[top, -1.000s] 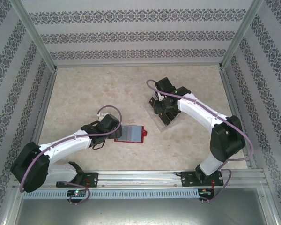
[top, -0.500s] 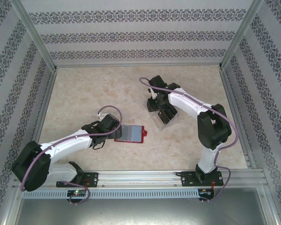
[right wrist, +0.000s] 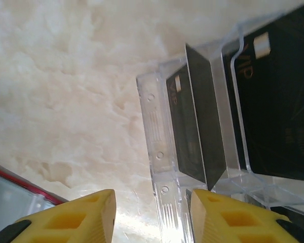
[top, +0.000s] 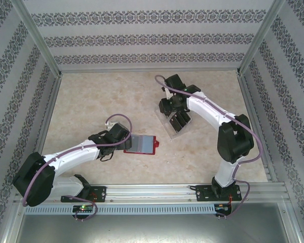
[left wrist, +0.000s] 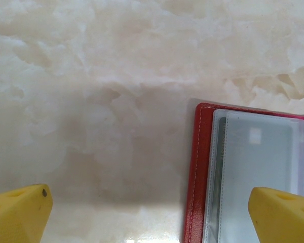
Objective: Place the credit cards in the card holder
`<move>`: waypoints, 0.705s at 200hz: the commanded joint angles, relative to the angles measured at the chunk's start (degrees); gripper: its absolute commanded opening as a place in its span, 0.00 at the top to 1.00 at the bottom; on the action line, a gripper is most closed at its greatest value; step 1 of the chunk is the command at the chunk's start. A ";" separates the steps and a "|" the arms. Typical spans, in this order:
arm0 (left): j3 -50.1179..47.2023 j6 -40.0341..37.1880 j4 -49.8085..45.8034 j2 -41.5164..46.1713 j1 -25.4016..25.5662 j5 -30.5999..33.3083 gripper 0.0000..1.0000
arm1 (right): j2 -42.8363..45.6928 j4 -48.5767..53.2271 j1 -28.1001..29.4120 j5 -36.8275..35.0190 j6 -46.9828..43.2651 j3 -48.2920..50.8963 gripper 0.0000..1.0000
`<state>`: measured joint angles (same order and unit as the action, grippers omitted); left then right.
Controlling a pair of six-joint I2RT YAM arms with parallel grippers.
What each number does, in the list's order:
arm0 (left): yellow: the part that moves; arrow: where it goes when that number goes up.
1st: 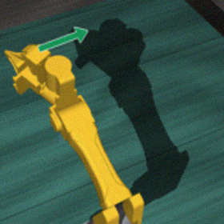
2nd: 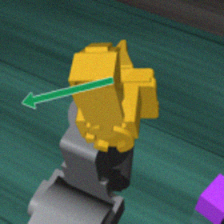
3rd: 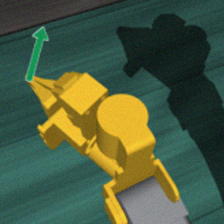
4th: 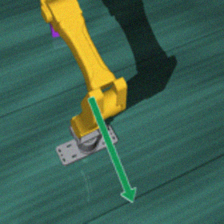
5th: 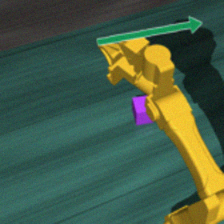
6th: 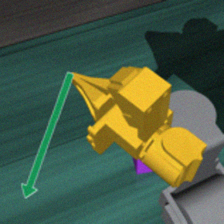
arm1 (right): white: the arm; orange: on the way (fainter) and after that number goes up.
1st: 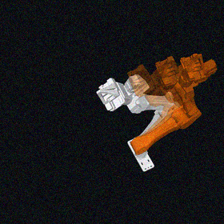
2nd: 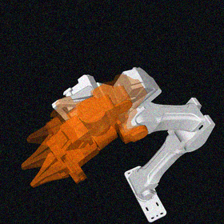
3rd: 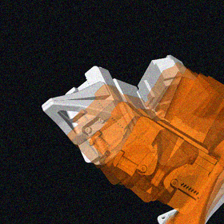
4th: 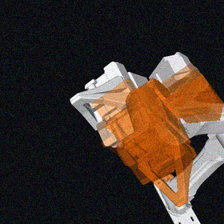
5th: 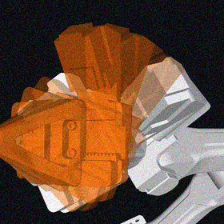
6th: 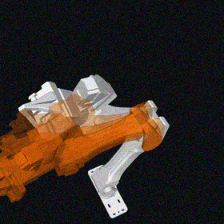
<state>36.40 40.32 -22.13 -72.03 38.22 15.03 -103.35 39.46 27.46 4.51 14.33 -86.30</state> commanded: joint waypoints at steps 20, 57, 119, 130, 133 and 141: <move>1.12 -0.69 0.51 -0.83 -0.60 -0.39 0.00 | -1.78 1.64 0.00 -4.96 -3.68 -4.36 0.58; 1.13 -0.72 0.51 -0.89 -0.59 -0.50 0.00 | -5.68 3.88 1.59 -11.12 -7.61 -8.26 0.59; 1.21 -0.55 0.16 -0.58 -0.58 -0.44 0.00 | -12.96 7.11 4.65 -20.31 -12.00 -13.99 0.61; 1.20 -0.53 0.20 -0.55 -0.59 -0.44 0.00 | -13.77 7.49 4.92 -21.52 -12.45 -14.53 0.62; 1.15 -0.55 0.16 -0.51 -0.54 -0.41 0.00 | -13.99 7.57 4.94 -21.75 -12.41 -14.71 0.63; 1.12 -0.42 0.24 -0.49 -0.59 -0.43 0.00 | -14.30 7.77 5.05 -21.98 -12.60 -14.98 0.64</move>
<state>36.40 40.32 -22.06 -72.40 38.22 14.79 -116.44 44.58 31.99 -12.53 3.84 -98.83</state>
